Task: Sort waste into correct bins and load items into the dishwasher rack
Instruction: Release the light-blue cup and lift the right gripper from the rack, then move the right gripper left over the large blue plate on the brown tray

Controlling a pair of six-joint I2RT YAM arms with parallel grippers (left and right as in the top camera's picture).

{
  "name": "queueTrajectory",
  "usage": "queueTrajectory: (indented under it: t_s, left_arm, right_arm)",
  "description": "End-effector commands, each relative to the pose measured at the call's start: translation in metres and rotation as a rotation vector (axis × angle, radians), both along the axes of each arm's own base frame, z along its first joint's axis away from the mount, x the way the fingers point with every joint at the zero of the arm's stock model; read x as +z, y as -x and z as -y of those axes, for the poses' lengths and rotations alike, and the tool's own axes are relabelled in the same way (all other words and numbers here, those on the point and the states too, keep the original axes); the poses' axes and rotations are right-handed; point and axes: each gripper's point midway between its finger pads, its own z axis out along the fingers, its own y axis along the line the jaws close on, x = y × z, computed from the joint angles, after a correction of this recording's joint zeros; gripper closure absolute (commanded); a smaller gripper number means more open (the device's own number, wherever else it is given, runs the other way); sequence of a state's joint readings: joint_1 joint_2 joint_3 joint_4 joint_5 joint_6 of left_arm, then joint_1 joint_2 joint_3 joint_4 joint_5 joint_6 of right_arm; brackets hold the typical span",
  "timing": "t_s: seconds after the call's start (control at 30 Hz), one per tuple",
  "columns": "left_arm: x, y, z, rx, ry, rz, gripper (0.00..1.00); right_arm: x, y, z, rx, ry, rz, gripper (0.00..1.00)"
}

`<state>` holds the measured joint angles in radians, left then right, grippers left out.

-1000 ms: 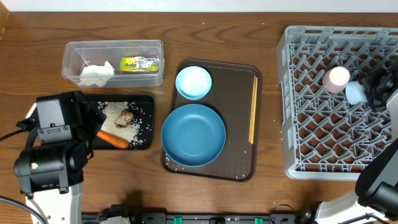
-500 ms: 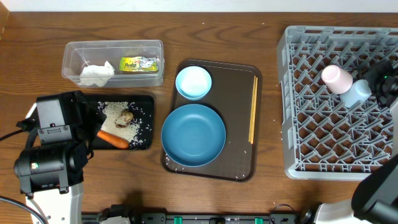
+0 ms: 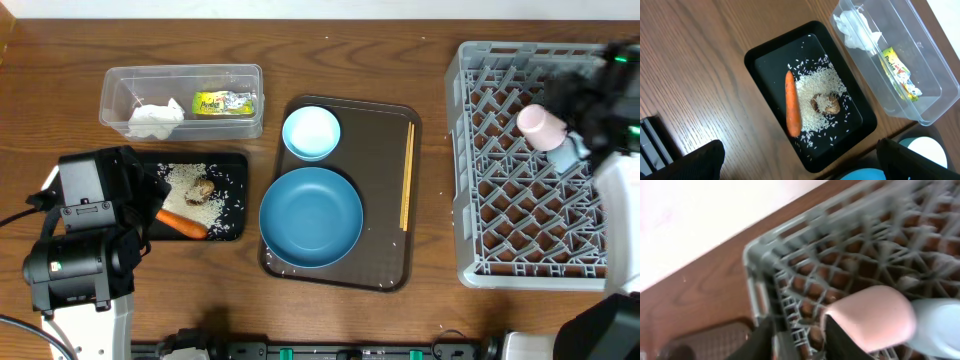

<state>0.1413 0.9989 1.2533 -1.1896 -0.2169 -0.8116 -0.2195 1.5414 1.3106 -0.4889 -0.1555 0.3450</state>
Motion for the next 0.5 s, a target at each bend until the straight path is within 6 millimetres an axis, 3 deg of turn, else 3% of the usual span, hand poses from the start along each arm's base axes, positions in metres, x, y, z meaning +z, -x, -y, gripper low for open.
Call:
queueTrajectory:
  t_s: [0.0, 0.13, 0.47]
  left_arm:
    - [0.002, 0.002, -0.004, 0.016, -0.016, -0.001, 0.02]
    - [0.002, 0.002, -0.004, 0.016, -0.016, -0.001, 0.02]
    - [0.002, 0.002, -0.004, 0.016, -0.016, -0.001, 0.02]
  right_arm:
    - [-0.018, -0.004, -0.008, -0.004, 0.143, -0.061, 0.84]
    - [-0.033, -0.008, -0.011, -0.036, 0.224, -0.108, 0.97]
    - [-0.073, -0.006, 0.018, -0.13, 0.265, -0.22, 0.99]
